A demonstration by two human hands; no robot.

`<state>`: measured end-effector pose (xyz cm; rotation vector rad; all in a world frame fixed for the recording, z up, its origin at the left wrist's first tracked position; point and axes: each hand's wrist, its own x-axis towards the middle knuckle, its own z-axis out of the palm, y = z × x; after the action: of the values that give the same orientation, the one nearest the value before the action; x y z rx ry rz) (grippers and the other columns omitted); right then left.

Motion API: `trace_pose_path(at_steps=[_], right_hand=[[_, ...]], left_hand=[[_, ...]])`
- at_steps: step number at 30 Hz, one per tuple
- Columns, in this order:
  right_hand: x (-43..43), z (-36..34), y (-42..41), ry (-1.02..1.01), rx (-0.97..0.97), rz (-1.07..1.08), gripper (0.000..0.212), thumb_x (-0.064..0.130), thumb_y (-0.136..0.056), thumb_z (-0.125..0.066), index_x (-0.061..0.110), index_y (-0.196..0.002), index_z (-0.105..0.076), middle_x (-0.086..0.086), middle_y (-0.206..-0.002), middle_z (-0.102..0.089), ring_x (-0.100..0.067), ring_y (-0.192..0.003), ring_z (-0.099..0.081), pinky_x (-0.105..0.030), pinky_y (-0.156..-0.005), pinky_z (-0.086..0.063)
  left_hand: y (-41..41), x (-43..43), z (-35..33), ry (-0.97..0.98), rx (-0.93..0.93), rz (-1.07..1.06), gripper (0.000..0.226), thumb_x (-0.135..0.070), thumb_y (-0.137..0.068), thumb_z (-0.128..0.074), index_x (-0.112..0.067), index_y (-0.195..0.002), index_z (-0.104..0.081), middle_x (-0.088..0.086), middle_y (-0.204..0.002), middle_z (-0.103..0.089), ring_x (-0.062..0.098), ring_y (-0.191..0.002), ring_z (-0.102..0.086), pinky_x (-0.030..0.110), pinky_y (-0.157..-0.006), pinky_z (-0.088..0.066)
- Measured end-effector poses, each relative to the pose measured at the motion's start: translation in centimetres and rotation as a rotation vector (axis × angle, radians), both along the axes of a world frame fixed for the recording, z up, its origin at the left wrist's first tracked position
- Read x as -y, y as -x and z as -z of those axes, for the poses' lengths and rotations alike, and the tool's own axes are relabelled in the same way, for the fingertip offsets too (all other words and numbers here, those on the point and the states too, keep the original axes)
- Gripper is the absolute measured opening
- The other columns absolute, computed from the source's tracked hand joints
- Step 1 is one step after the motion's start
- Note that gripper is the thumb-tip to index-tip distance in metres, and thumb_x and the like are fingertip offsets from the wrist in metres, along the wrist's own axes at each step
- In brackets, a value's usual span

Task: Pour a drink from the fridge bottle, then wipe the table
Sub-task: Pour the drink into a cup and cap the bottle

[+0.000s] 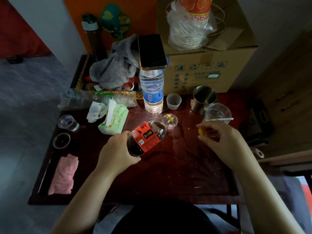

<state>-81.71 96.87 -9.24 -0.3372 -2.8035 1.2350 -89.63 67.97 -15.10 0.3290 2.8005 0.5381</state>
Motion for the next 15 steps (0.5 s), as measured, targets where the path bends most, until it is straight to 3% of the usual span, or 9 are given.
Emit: trace_pose_path(at_steps=[15], right_hand=[[0.04, 0.49, -0.38, 0.025, 0.013, 0.027, 0.029, 0.018, -0.077, -0.075, 0.03, -0.103, -0.069, 0.015, -0.097, -0.064, 0.008, -0.09, -0.058, -0.002, -0.079, -0.041]], left_hand=[[0.6, 0.0, -0.41, 0.066, -0.027, -0.012, 0.068, -0.05, -0.051, -0.081, -0.027, -0.108, -0.051, -0.008, -0.099, -0.056, 0.016, -0.095, -0.055, 0.031, -0.067, -0.046]])
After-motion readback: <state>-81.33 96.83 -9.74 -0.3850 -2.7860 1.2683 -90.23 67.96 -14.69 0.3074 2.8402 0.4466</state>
